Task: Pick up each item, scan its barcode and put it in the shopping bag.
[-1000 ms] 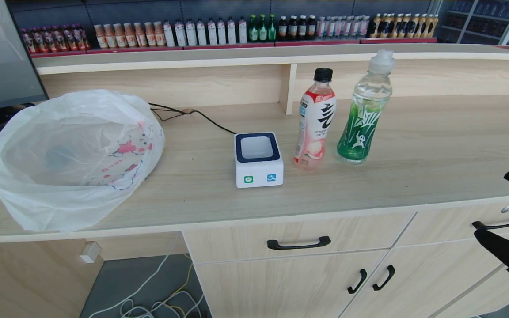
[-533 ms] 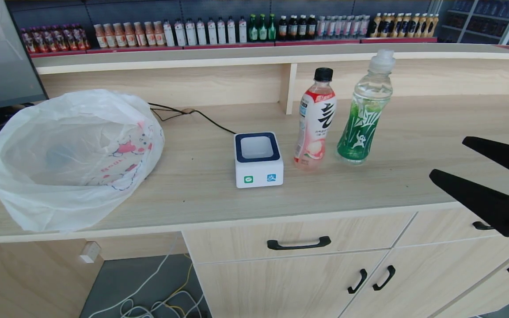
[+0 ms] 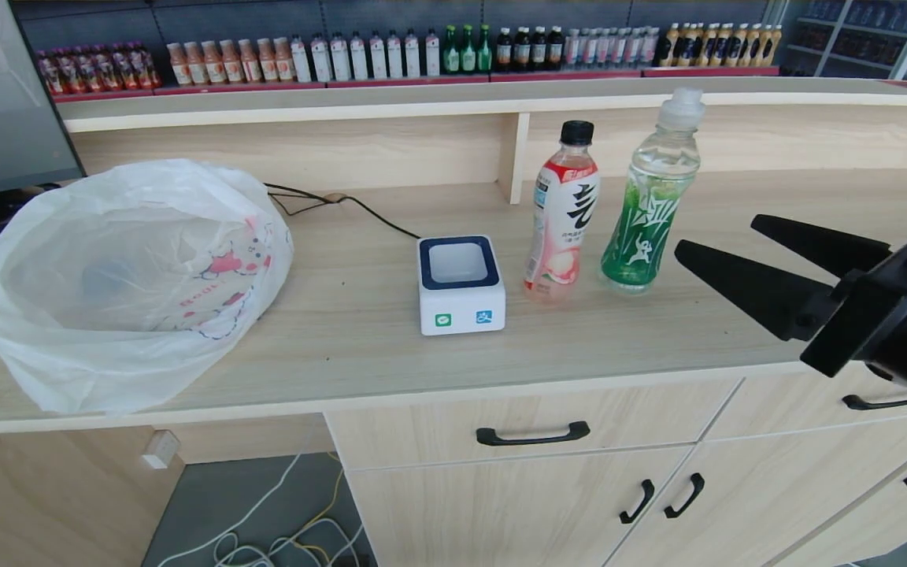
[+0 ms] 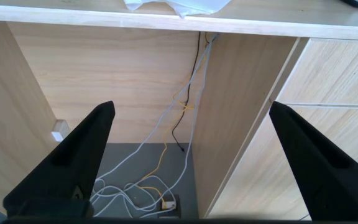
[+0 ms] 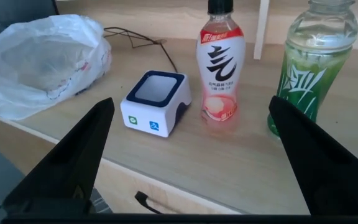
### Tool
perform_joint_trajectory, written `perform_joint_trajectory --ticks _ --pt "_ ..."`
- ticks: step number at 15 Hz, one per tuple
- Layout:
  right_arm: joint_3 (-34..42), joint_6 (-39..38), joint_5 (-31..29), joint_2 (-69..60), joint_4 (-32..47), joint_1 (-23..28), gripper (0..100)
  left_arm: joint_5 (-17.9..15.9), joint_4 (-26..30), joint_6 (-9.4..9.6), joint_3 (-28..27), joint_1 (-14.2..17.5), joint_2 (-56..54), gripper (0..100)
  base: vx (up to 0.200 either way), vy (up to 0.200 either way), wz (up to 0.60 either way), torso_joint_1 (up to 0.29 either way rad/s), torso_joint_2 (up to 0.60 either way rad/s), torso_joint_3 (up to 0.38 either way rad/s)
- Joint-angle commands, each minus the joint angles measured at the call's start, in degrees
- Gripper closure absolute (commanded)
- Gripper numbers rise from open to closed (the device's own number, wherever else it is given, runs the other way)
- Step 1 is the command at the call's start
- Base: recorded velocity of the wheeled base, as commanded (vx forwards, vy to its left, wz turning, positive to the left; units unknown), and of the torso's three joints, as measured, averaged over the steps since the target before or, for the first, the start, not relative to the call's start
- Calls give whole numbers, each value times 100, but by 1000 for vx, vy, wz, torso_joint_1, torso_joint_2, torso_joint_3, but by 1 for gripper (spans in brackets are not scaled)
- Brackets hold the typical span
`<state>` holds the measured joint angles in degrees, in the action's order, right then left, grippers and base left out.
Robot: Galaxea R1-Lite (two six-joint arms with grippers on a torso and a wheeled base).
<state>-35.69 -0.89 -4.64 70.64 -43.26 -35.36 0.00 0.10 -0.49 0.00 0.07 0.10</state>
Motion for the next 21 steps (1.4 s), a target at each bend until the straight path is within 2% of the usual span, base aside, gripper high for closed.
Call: perform_joint_trajectory --ticks 1,3,6,7,12,14,15,16,17,18,21 --pt "-192 -25 -195 230 2 -129 0 0 -1 -4 0 1 -1 0 0 0 0 0 0 0" --pt "19 168 -634 230 -15 -199 0 0 -1 -4 0 1 -1 0 0 0 0 0 0 0" --pt "27 379 -652 424 -200 -375 0 0 -1 -4 0 1 -1 0 0 0 0 0 0 0" --pt "36 564 -854 591 -218 -383 0 0 -1 -4 0 1 -1 0 0 0 0 0 0 0" --pt "-131 300 -1302 846 -305 -208 0 0 -1 -4 0 1 -1 0 0 0 0 0 0 0" --pt "-113 133 -1654 1057 -543 -216 0 0 -1 -4 0 1 -1 0 0 0 0 0 0 0" --pt "-69 98 -1654 1083 -639 -216 0 0 -1 -4 0 1 -1 0 0 0 0 0 0 0" --pt "10 45 -1539 1180 -1061 -216 0 0 -1 -4 0 1 -1 0 0 0 0 0 0 0" --pt "63 27 -1258 1320 -1395 -181 0 0 -1 -4 0 1 -1 0 0 0 0 0 0 0" --pt "150 54 -1003 1364 -1430 -58 0 0 -1 -4 0 1 -1 0 0 0 0 0 0 0" --pt "203 133 -924 1514 -1509 -14 0 0 -1 -4 0 1 -1 0 0 0 0 0 0 0"
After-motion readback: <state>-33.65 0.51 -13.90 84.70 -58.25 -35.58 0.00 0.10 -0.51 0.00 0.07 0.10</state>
